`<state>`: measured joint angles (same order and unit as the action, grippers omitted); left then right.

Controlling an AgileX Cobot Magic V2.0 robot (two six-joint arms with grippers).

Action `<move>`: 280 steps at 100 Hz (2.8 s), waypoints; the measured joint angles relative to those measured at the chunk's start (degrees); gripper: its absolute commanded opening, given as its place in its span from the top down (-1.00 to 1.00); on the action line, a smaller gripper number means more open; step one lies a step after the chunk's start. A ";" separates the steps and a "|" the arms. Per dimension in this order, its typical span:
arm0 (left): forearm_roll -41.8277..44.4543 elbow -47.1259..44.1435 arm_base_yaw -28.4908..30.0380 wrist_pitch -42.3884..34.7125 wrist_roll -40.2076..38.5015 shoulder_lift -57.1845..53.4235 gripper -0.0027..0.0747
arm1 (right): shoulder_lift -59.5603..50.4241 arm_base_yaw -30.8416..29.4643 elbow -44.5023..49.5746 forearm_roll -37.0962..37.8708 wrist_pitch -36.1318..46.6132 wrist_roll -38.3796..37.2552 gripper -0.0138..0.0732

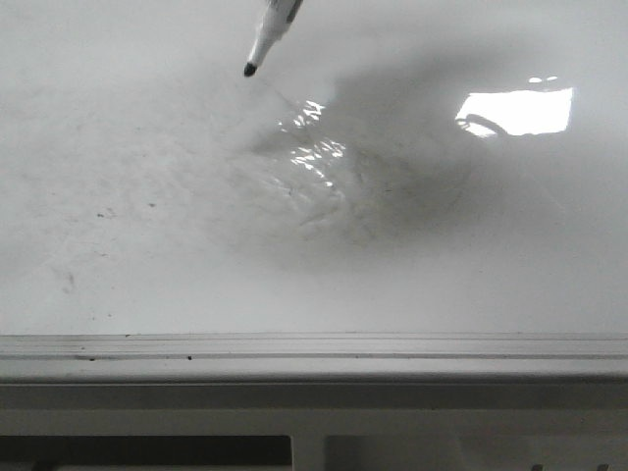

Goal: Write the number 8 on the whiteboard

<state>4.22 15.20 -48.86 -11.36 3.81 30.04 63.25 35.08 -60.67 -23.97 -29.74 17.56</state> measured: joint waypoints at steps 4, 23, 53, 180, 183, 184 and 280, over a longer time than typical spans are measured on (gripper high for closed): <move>-0.26 0.00 0.42 0.59 0.00 -0.44 0.07 | 0.90 -1.08 -1.58 0.11 -0.70 0.00 0.80; -1.71 0.00 0.92 1.50 0.00 -0.77 0.07 | 5.31 -3.31 -5.64 1.36 -0.43 0.00 0.78; -2.05 0.00 0.92 1.61 0.00 -0.77 0.07 | 10.03 -2.75 -6.26 0.58 -3.31 -1.44 0.78; -2.05 0.00 0.92 1.67 0.00 3.07 0.07 | 7.65 6.11 -9.08 19.40 -6.12 -14.40 0.78; -2.05 0.00 0.92 1.16 0.00 3.84 0.07 | 7.63 7.39 -9.08 19.40 -6.80 -14.40 0.78; -2.05 0.00 0.92 0.90 0.00 4.25 0.07 | 7.51 7.66 -9.08 19.40 -6.95 -14.40 0.78; 1.20 0.66 -4.61 -17.44 0.00 25.72 0.93 | 10.40 19.03 -5.91 19.40 -5.62 -20.78 0.78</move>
<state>5.42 15.86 -53.47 -28.80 3.81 55.76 73.65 54.10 -66.57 -4.58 -35.36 -3.22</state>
